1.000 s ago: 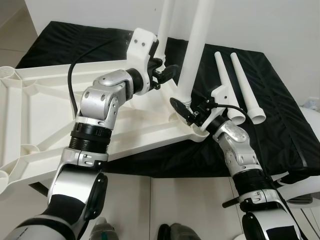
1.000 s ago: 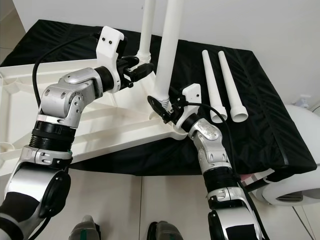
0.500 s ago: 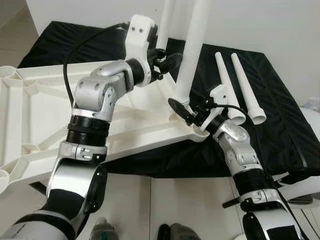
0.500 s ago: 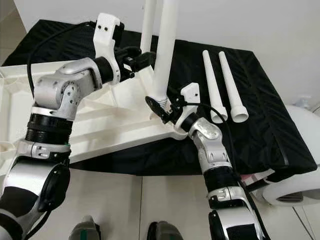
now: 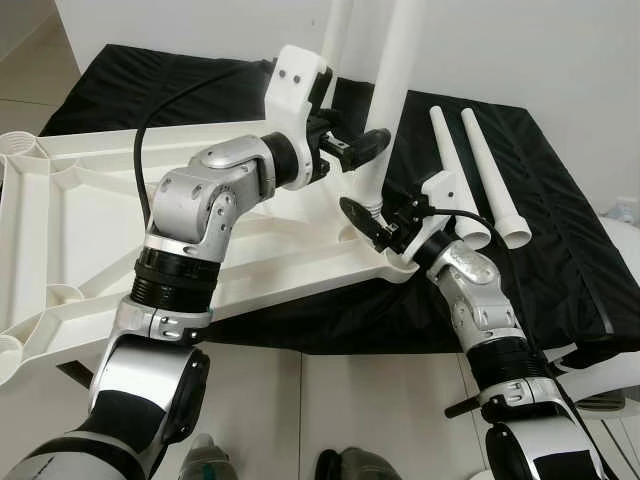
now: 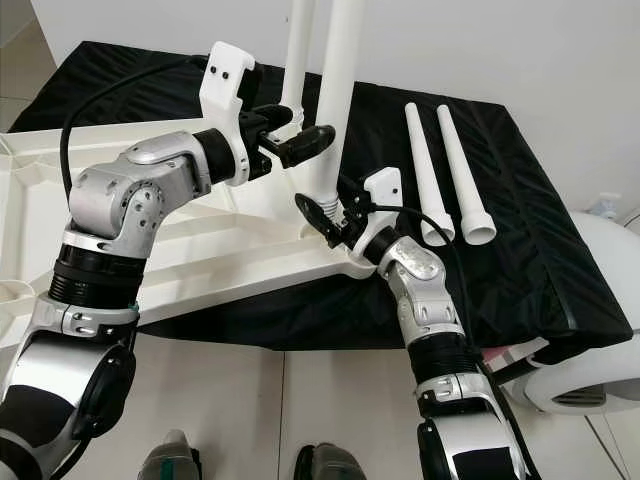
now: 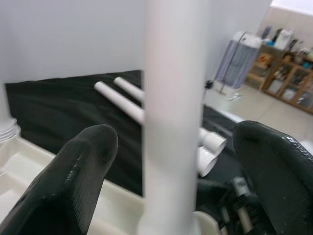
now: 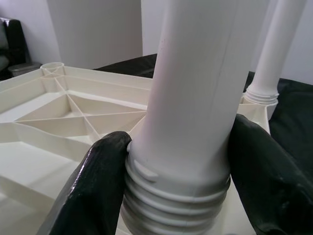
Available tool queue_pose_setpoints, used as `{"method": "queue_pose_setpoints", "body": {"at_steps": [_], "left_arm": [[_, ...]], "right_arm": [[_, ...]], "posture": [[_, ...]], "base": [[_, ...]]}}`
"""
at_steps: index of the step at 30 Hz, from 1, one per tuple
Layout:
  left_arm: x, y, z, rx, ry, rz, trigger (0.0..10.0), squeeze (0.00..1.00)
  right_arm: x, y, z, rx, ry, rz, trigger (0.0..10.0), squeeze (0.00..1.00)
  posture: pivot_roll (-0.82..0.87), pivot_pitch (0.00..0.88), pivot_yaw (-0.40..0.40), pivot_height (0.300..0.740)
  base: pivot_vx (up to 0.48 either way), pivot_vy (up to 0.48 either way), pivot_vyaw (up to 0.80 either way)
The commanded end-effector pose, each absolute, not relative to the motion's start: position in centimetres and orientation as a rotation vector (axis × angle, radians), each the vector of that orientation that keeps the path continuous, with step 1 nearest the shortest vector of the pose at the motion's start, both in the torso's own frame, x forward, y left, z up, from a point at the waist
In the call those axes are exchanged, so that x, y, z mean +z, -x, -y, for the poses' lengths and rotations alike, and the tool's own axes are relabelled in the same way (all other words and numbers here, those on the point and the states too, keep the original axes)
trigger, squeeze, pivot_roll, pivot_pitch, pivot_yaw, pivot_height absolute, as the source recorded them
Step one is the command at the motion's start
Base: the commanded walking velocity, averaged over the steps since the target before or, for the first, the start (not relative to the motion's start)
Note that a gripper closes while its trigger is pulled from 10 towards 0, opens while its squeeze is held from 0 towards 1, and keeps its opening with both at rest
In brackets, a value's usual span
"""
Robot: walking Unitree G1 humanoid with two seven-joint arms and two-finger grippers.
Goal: Building children table
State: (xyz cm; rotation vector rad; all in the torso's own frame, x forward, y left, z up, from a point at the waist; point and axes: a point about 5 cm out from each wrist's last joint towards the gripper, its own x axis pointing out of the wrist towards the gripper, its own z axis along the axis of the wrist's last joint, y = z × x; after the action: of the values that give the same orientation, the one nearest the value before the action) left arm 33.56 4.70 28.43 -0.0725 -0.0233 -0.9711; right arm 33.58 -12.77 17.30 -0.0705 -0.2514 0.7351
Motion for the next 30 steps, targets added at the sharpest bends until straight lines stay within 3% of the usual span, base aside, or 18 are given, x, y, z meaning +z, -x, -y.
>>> {"method": "queue_pose_setpoints", "body": {"at_steps": [1, 13, 30], "left_arm": [[29.2, -32.4, -3.3, -1.201, 0.072, 0.038, 10.0, 0.0], [29.8, -33.4, -2.0, -1.191, 0.135, -0.034, 10.0, 0.0], [30.7, -35.0, -1.8, -1.099, 0.149, -0.063, 10.0, 0.0]], "right_arm": [[17.7, -33.7, 12.8, 0.751, 0.096, 0.263, 10.0, 0.0], [17.1, -33.0, 12.0, 0.856, 0.164, 0.24, 10.0, 0.0], [16.6, -32.7, 12.0, 0.862, 0.177, 0.227, 10.0, 0.0]], "posture": [[0.06, 0.0, -0.105, 0.74], [0.05, 0.004, -0.102, 0.74], [0.05, 0.014, -0.099, 0.74]], "base": [[0.0, 0.0, 0.0], [0.0, 0.0, 0.0], [0.0, 0.0, 0.0]]}}
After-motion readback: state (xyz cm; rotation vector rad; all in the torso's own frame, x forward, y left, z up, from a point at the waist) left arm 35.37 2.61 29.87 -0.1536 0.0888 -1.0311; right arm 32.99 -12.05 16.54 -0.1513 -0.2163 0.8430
